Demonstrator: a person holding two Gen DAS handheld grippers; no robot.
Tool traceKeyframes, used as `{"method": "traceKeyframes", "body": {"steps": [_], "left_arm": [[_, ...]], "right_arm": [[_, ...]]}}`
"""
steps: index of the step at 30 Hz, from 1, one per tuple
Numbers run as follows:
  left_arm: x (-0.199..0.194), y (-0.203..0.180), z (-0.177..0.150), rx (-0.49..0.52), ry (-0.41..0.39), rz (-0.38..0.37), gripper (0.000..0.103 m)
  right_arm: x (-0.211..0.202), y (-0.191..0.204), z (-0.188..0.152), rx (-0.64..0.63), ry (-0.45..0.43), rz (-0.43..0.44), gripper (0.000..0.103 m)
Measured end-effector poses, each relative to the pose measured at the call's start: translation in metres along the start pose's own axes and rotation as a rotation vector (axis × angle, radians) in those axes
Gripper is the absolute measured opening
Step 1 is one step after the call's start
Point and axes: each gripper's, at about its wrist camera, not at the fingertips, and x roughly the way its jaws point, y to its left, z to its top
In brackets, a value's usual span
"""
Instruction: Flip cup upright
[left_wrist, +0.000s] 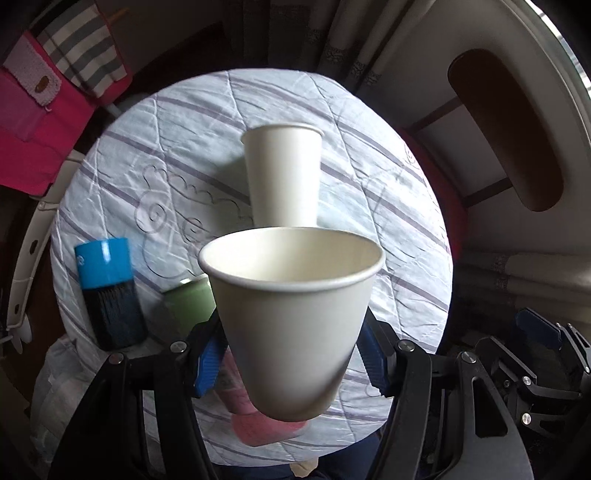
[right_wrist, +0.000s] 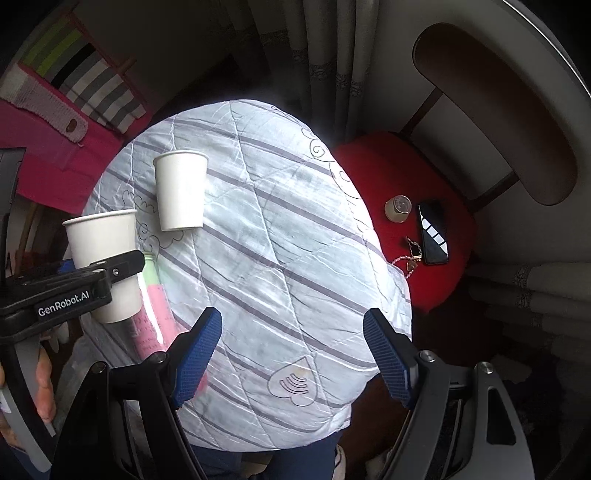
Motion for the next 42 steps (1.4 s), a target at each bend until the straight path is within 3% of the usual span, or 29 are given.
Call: {"method": "traceKeyframes", "body": {"steps": [6,9,16,20,22,27,31,35,38,42], "left_arm": [[0.049,-0.024,-0.032,-0.167,0.003,0.003,0.065],[0.057,-0.022,-0.048,-0.231,-0.043,0.029,0.066],[0.056,-0.024,-0.083,-0.258,-0.106,0.029,0.088],[0.039,-0.018,-0.111,-0.283,-0.147,0.045,0.088],[0.016,-0.008,-0.125,-0.313,-0.196,0.042,0.088],[-0.025,0.013,-0.153,-0.317,-0.309,0.133,0.088],[-0.054,0.038,-0.178,-0.317,-0.401,0.278,0.089],[-0.062,0.062,-0.187,-0.340,-0.388,0.279,0.090],[-0.059,0.070,-0.187,-0.341,-0.389,0.301,0.090],[-0.055,0.077,-0.182,-0.323,-0.385,0.297,0.090]], "right_arm": [[0.014,-0.029,0.001,-0.137,0.017,0.035,0.080],[0.024,-0.023,-0.001,-0.234,0.011,0.057,0.080],[0.032,-0.008,-0.011,-0.411,-0.024,0.057,0.080],[0.036,0.001,-0.018,-0.462,-0.022,0.073,0.080],[0.032,0.007,-0.023,-0.477,-0.029,0.090,0.080],[0.021,0.021,-0.032,-0.488,-0.021,0.150,0.080],[0.022,0.039,-0.033,-0.464,0.002,0.182,0.080],[0.032,0.060,-0.029,-0.443,0.016,0.148,0.080],[0.047,0.070,-0.018,-0.395,0.025,0.057,0.080],[0.072,0.091,-0.001,-0.377,0.074,0.034,0.080]]}}
